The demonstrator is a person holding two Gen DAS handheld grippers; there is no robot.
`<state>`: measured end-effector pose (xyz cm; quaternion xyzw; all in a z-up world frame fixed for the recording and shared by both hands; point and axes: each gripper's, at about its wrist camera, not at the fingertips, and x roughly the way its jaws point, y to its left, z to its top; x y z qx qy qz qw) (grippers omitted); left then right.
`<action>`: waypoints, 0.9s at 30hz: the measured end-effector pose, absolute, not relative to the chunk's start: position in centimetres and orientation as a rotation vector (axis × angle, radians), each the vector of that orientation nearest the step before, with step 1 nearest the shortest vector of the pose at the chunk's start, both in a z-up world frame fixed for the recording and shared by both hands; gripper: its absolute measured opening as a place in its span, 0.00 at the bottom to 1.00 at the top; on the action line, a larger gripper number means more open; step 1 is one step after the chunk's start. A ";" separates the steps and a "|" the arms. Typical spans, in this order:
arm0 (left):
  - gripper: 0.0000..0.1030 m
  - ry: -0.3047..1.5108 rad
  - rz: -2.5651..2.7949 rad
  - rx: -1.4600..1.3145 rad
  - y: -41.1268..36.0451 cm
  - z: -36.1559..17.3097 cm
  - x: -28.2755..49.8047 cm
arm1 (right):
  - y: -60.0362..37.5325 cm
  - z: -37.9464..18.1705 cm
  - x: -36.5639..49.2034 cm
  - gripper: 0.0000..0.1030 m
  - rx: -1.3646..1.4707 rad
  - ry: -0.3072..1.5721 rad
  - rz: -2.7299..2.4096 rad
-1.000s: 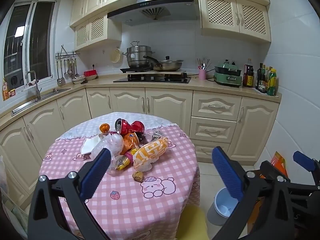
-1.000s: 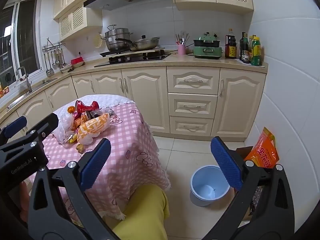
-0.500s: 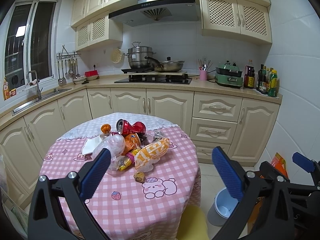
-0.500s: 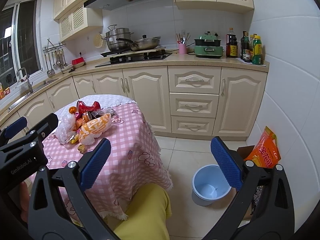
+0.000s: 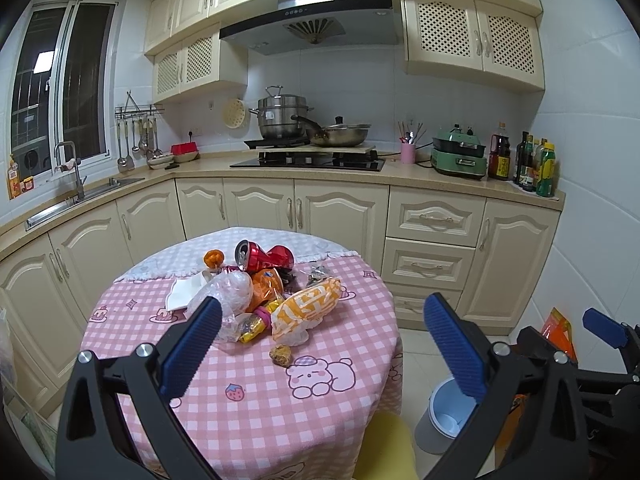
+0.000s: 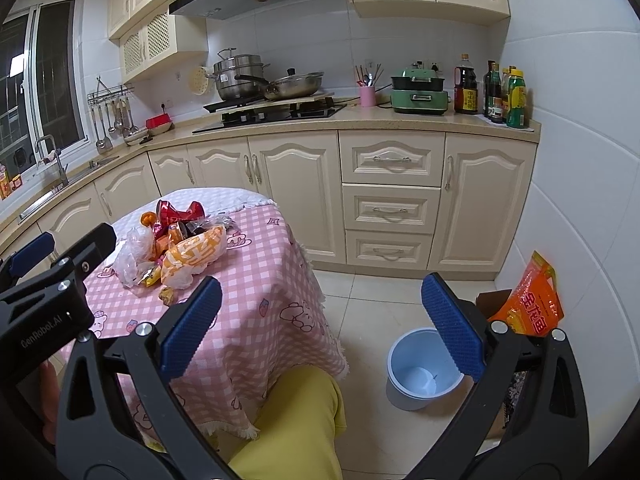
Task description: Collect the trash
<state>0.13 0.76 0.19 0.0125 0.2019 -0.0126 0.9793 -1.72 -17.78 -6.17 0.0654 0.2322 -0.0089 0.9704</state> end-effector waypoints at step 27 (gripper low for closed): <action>0.96 0.421 -0.031 0.021 1.4 -0.3 0.4 | -18.2 -6.1 -1.4 0.95 0.171 0.475 -0.016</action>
